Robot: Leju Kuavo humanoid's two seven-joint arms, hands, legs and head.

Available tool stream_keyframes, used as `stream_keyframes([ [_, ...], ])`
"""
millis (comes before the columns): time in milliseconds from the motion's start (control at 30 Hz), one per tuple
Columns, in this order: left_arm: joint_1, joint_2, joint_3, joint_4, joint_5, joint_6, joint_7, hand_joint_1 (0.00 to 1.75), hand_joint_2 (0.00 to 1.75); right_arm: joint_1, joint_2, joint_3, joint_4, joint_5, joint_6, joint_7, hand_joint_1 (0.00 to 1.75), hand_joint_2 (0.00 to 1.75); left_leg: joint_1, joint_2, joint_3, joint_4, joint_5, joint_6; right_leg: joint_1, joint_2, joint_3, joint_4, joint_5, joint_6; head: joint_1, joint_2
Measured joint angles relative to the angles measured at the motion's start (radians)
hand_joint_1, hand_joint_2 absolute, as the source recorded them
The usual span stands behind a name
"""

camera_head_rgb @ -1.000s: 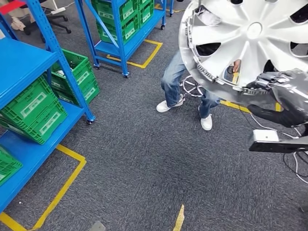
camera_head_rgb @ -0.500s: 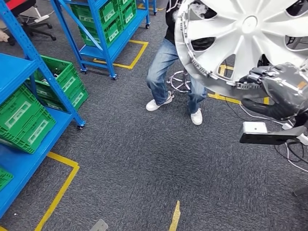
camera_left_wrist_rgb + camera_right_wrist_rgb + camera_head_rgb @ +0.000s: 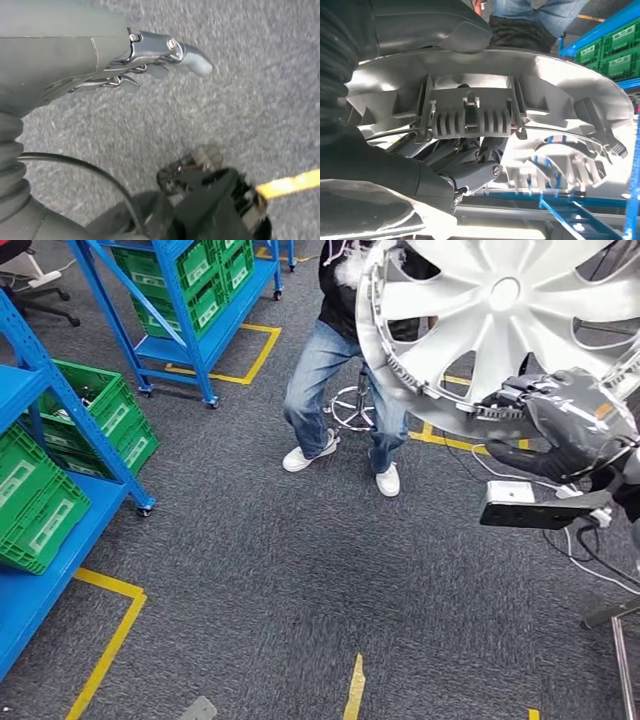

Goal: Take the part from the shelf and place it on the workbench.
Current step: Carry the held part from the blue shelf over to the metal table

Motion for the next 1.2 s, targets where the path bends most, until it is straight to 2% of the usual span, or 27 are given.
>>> stream_keyframes([
  [67, 0.001, 0.001, -0.001, 0.000, 0.000, 0.000, 0.000, 0.00, 1.75, -0.002, 0.002, 0.005, 0.005, 0.000, -0.002, 0.000, 1.75, 1.75, 0.000, 0.010, 0.000, 0.000, 0.000, 0.002, -0.004, -0.014, -0.060, 0.128, -0.053, 0.009, 0.003, 0.000],
  [100, 0.002, 0.002, -0.002, 0.000, 0.000, 0.000, 0.000, 0.00, 1.75, -0.002, 0.003, 0.008, 0.007, 0.000, -0.004, -0.001, 1.75, 1.75, 0.000, 0.016, 0.000, 0.000, 0.000, 0.002, -0.006, -0.016, -0.085, 0.177, -0.064, 0.013, 0.002, 0.000],
  [133, 0.002, 0.002, -0.003, 0.000, 0.000, 0.000, 0.000, 0.00, 1.75, -0.002, 0.004, 0.010, 0.010, 0.000, -0.006, -0.002, 1.75, 1.75, 0.001, 0.021, 0.001, 0.001, -0.001, 0.001, -0.009, -0.018, -0.095, 0.193, -0.058, 0.017, 0.003, 0.000],
  [167, 0.003, 0.002, -0.004, 0.000, -0.001, 0.000, 0.001, 0.00, 1.75, -0.002, 0.005, 0.011, 0.012, 0.000, -0.007, -0.002, 1.75, 1.75, 0.001, 0.026, 0.003, 0.001, -0.002, 0.000, -0.011, -0.021, -0.086, 0.172, -0.037, 0.020, 0.003, 0.000],
  [233, 0.003, 0.002, -0.006, 0.000, -0.001, -0.001, 0.001, 0.00, 1.75, -0.004, 0.007, 0.013, 0.016, 0.000, -0.007, -0.003, 1.75, 1.75, 0.002, 0.034, 0.007, 0.001, -0.007, -0.006, -0.014, -0.041, -0.026, 0.052, 0.024, 0.023, 0.003, 0.000],
  [267, 0.003, 0.002, -0.006, 0.000, -0.001, -0.001, 0.001, 0.00, 1.75, -0.006, 0.009, 0.014, 0.018, 0.000, -0.008, -0.003, 1.75, 1.75, 0.000, 0.037, 0.008, 0.004, -0.010, -0.010, -0.012, -0.054, 0.008, -0.010, 0.043, 0.022, 0.003, 0.000],
  [333, 0.003, 0.003, -0.007, 0.000, -0.001, -0.001, 0.001, 0.00, 1.75, -0.010, 0.013, 0.016, 0.022, 0.000, -0.009, -0.003, 1.75, 1.75, -0.005, 0.044, 0.006, 0.007, -0.013, -0.020, -0.006, -0.069, 0.042, -0.071, 0.049, 0.012, 0.002, 0.000],
  [400, 0.004, 0.003, -0.007, 0.000, -0.002, -0.001, 0.001, 0.00, 1.75, -0.011, 0.015, 0.017, 0.025, 0.000, -0.010, -0.003, 1.75, 1.75, -0.007, 0.054, 0.005, 0.008, -0.014, -0.028, -0.004, -0.059, 0.042, -0.074, 0.049, -0.002, 0.001, 0.000],
  [467, 0.002, 0.004, -0.007, 0.000, -0.002, -0.001, 0.001, 0.00, 1.75, -0.014, 0.017, 0.016, 0.027, 0.000, -0.010, -0.003, 1.75, 1.75, -0.004, 0.049, -0.002, 0.033, -0.038, -0.036, -0.006, -0.048, 0.043, -0.077, 0.051, -0.015, 0.000, 0.000],
  [500, 0.001, 0.004, -0.007, 0.000, -0.002, -0.001, 0.001, 0.00, 1.75, -0.015, 0.018, 0.016, 0.027, 0.000, -0.010, -0.003, 1.75, 1.75, -0.003, 0.041, -0.017, 0.070, -0.063, -0.039, -0.008, -0.043, 0.044, -0.078, 0.052, -0.020, -0.001, 0.000],
  [567, 0.002, 0.004, -0.007, 0.000, -0.003, -0.001, 0.001, 0.00, 1.75, -0.016, 0.023, 0.017, 0.029, 0.000, -0.010, -0.002, 1.75, 1.75, -0.002, 0.028, -0.070, 0.195, -0.124, -0.042, -0.007, -0.032, 0.044, -0.078, 0.051, -0.027, -0.003, 0.000],
  [600, 0.004, 0.004, -0.007, 0.000, -0.003, -0.001, 0.001, 0.00, 1.75, -0.016, 0.025, 0.017, 0.031, 0.000, -0.010, -0.002, 1.75, 1.75, -0.002, 0.025, -0.096, 0.252, -0.144, -0.042, -0.006, -0.025, 0.045, -0.078, 0.051, -0.028, -0.003, 0.000],
  [633, 0.005, 0.003, -0.007, 0.000, -0.003, -0.001, 0.001, 0.00, 1.75, -0.015, 0.026, 0.018, 0.032, 0.000, -0.010, -0.003, 1.75, 1.75, -0.002, 0.025, -0.111, 0.283, -0.146, -0.041, -0.005, -0.017, 0.045, -0.078, 0.051, -0.028, -0.003, 0.000],
  [667, 0.006, 0.003, -0.007, 0.000, -0.003, -0.001, 0.001, 0.00, 1.75, -0.014, 0.026, 0.019, 0.033, 0.000, -0.010, -0.003, 1.75, 1.75, -0.002, 0.024, -0.109, 0.278, -0.129, -0.039, -0.005, -0.009, 0.045, -0.077, 0.051, -0.028, -0.003, 0.000],
  [700, 0.006, 0.004, -0.007, 0.000, -0.003, -0.001, 0.001, 0.00, 1.75, -0.014, 0.027, 0.019, 0.033, 0.000, -0.010, -0.004, 1.75, 1.75, -0.002, 0.021, -0.091, 0.235, -0.097, -0.036, -0.005, -0.002, 0.046, -0.076, 0.051, -0.028, -0.003, 0.000],
  [767, 0.006, 0.005, -0.007, 0.000, -0.003, -0.001, 0.001, 0.00, 1.75, -0.014, 0.027, 0.019, 0.033, -0.001, -0.010, -0.005, 1.75, 1.75, -0.002, -0.002, -0.036, 0.109, -0.031, -0.028, -0.004, 0.011, 0.046, -0.074, 0.051, -0.026, -0.003, 0.000],
  [800, 0.005, 0.006, -0.007, 0.000, -0.003, -0.001, 0.001, 0.00, 1.75, -0.015, 0.027, 0.018, 0.033, -0.001, -0.010, -0.006, 1.75, 1.75, -0.001, -0.013, -0.015, 0.059, -0.016, -0.025, -0.004, 0.017, 0.043, -0.071, 0.052, -0.023, -0.002, 0.000],
  [833, 0.005, 0.006, -0.007, 0.000, -0.003, -0.001, 0.001, 0.00, 1.75, -0.016, 0.027, 0.018, 0.034, -0.001, -0.010, -0.006, 1.75, 1.75, -0.001, -0.022, -0.004, 0.032, -0.012, -0.024, -0.004, 0.022, 0.039, -0.070, 0.054, -0.018, -0.002, 0.000],
  [900, 0.005, 0.006, -0.007, 0.000, -0.003, -0.001, 0.001, 0.00, 1.75, -0.018, 0.028, 0.017, 0.034, -0.002, -0.010, -0.006, 1.75, 1.75, -0.002, -0.018, -0.001, 0.018, -0.015, -0.022, -0.007, 0.032, 0.032, -0.072, 0.060, -0.005, -0.002, 0.000],
  [967, 0.004, 0.005, -0.008, 0.000, -0.003, -0.002, 0.001, 0.00, 1.75, -0.020, 0.028, 0.016, 0.035, -0.002, -0.011, -0.006, 1.75, 1.75, 0.000, -0.007, 0.001, 0.013, -0.009, -0.012, -0.008, 0.021, 0.021, -0.060, 0.050, 0.005, 0.001, 0.000],
  [1033, 0.003, 0.005, -0.008, 0.000, -0.003, -0.002, 0.001, 0.00, 1.75, -0.024, 0.028, 0.017, 0.035, -0.003, -0.011, -0.007, 1.75, 1.75, 0.003, 0.004, 0.001, 0.009, -0.004, -0.005, -0.009, -0.004, -0.019, 0.021, 0.002, 0.013, 0.006, 0.000],
  [1100, 0.004, 0.005, -0.008, 0.000, -0.003, -0.002, 0.001, 0.00, 1.75, -0.026, 0.029, 0.019, 0.036, -0.003, -0.011, -0.008, 1.75, 1.75, 0.003, 0.015, 0.000, 0.009, -0.004, -0.004, -0.009, -0.017, -0.076, 0.151, -0.053, 0.019, 0.009, 0.000],
  [1133, 0.004, 0.004, -0.008, 0.000, -0.003, -0.002, 0.001, 0.00, 1.75, -0.025, 0.030, 0.020, 0.036, -0.003, -0.011, -0.009, 1.75, 1.75, 0.003, 0.021, 0.000, 0.009, -0.004, -0.004, -0.009, -0.018, -0.094, 0.190, -0.062, 0.020, 0.009, 0.000],
  [1167, 0.004, 0.004, -0.008, 0.000, -0.003, -0.002, 0.001, 0.00, 1.75, -0.025, 0.031, 0.021, 0.036, -0.003, -0.011, -0.009, 1.75, 1.75, 0.003, 0.026, 0.000, 0.009, -0.004, -0.004, -0.009, -0.019, -0.094, 0.194, -0.052, 0.020, 0.009, 0.000],
  [1200, 0.004, 0.004, -0.008, 0.000, -0.003, -0.002, 0.001, 0.00, 1.75, -0.026, 0.031, 0.021, 0.036, -0.003, -0.011, -0.009, 1.75, 1.75, 0.003, 0.031, 0.001, 0.009, -0.005, -0.004, -0.009, -0.021, -0.074, 0.159, -0.027, 0.018, 0.009, 0.000],
])
